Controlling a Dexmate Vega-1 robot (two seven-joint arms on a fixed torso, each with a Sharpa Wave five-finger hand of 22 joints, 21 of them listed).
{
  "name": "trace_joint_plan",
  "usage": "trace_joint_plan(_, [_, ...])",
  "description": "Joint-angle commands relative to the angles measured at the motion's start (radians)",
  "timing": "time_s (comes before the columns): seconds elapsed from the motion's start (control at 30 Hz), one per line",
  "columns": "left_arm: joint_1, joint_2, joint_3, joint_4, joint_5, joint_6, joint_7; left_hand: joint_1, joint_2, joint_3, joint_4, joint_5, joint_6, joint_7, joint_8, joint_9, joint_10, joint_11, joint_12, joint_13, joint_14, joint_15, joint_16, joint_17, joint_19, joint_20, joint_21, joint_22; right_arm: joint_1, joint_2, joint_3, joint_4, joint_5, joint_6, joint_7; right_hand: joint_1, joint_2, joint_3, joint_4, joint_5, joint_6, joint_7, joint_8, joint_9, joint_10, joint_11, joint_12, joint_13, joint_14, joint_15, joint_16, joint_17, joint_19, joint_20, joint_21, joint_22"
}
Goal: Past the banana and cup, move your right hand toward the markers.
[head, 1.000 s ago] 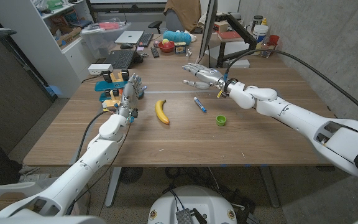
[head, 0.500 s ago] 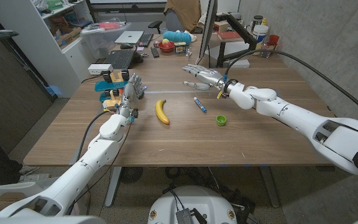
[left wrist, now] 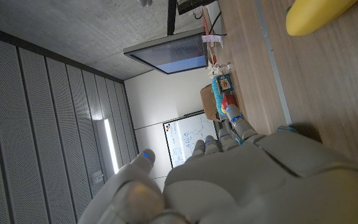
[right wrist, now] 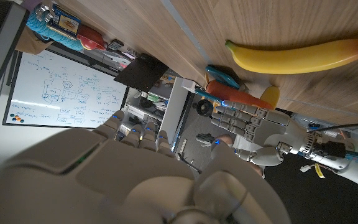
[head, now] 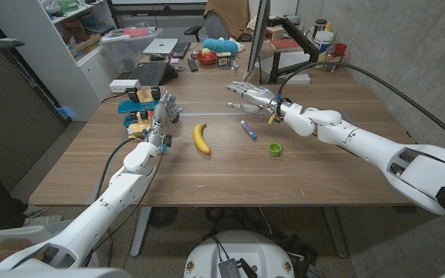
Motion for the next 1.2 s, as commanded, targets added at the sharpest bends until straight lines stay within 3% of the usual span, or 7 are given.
trace_joint_plan(0.03, [0.004, 0.0, -0.002, 0.001, 0.0, -0.006, -0.001, 0.002, 0.128, -0.002, -0.001, 0.006, -0.314, 0.005, 0.002, 0.005, -0.303, 0.006, 0.003, 0.003, -0.375, 0.004, 0.001, 0.002, -0.45, 0.0, -0.004, 0.005, 0.005, 0.005, -0.014, 0.005, -0.008, -0.015, -0.001, 0.007, 0.007, -0.002, -0.001, 0.005, -0.003, 0.008, 0.007, 0.003, 0.005, 0.002, 0.006, 0.006, 0.0, -0.001, 0.0, 0.003, 0.004, -0.002, -0.001, 0.002])
trace_joint_plan(0.47, [0.001, 0.002, -0.002, 0.009, -0.003, -0.018, -0.019, 0.002, 0.128, -0.003, -0.001, 0.006, -0.312, 0.004, 0.003, 0.005, -0.3, 0.007, 0.004, 0.003, -0.371, 0.003, 0.002, 0.002, -0.446, 0.0, -0.005, 0.005, 0.007, 0.005, -0.026, 0.002, -0.018, -0.037, 0.011, 0.009, 0.006, -0.004, -0.003, 0.005, -0.004, 0.008, 0.006, 0.003, 0.007, 0.001, 0.006, 0.006, 0.006, -0.002, 0.001, 0.003, 0.016, -0.003, 0.003, 0.001])
trace_joint_plan(0.8, [0.0, 0.005, -0.005, 0.014, -0.006, -0.021, -0.025, 0.001, 0.128, -0.004, -0.001, 0.006, -0.314, 0.004, 0.002, 0.005, -0.302, 0.005, 0.004, 0.003, -0.372, 0.003, 0.002, 0.002, -0.446, 0.0, -0.006, 0.005, 0.01, 0.01, -0.042, 0.012, -0.027, -0.044, 0.022, 0.018, 0.008, -0.003, -0.01, 0.006, -0.003, 0.008, 0.006, 0.003, 0.028, 0.002, 0.012, 0.007, 0.039, -0.004, 0.008, 0.002, 0.054, -0.016, 0.013, 0.001])
trace_joint_plan(0.87, [-0.001, 0.005, -0.005, 0.016, -0.007, -0.022, -0.029, 0.001, 0.127, -0.005, -0.001, 0.006, -0.314, 0.003, 0.002, 0.005, -0.302, 0.007, 0.004, 0.003, -0.372, 0.002, 0.002, 0.002, -0.446, 0.0, -0.007, 0.005, 0.012, 0.011, -0.045, 0.015, -0.028, -0.043, 0.024, 0.024, 0.008, -0.003, -0.015, 0.005, 0.002, 0.012, 0.008, 0.003, 0.047, 0.0, 0.018, 0.007, 0.069, -0.009, 0.013, 0.002, 0.087, -0.032, 0.023, 0.001])
trace_joint_plan(1.0, [-0.002, 0.006, -0.007, 0.02, -0.011, -0.022, -0.034, 0.001, 0.127, -0.005, -0.001, 0.007, -0.313, 0.004, 0.002, 0.005, -0.302, 0.003, 0.003, 0.003, -0.372, 0.003, 0.002, 0.002, -0.445, -0.001, -0.007, 0.005, 0.014, 0.014, -0.049, 0.016, -0.031, -0.045, 0.025, 0.029, 0.006, -0.004, -0.019, 0.005, 0.015, 0.02, 0.012, 0.003, 0.06, -0.002, 0.021, 0.008, 0.091, -0.006, 0.015, 0.001, 0.115, -0.039, 0.029, 0.001])
trace_joint_plan(1.2, [-0.007, 0.006, -0.007, 0.028, -0.012, -0.025, -0.039, 0.001, 0.127, -0.006, -0.001, 0.007, -0.313, 0.003, 0.002, 0.005, -0.301, 0.004, 0.004, 0.003, -0.372, 0.002, 0.002, 0.001, -0.445, 0.0, -0.008, 0.005, 0.019, 0.019, -0.055, 0.021, -0.034, -0.048, 0.023, 0.035, 0.013, 0.0, -0.022, 0.005, 0.021, 0.016, 0.014, 0.003, 0.066, -0.004, 0.022, 0.008, 0.099, -0.011, 0.014, 0.001, 0.128, -0.04, 0.031, 0.0])
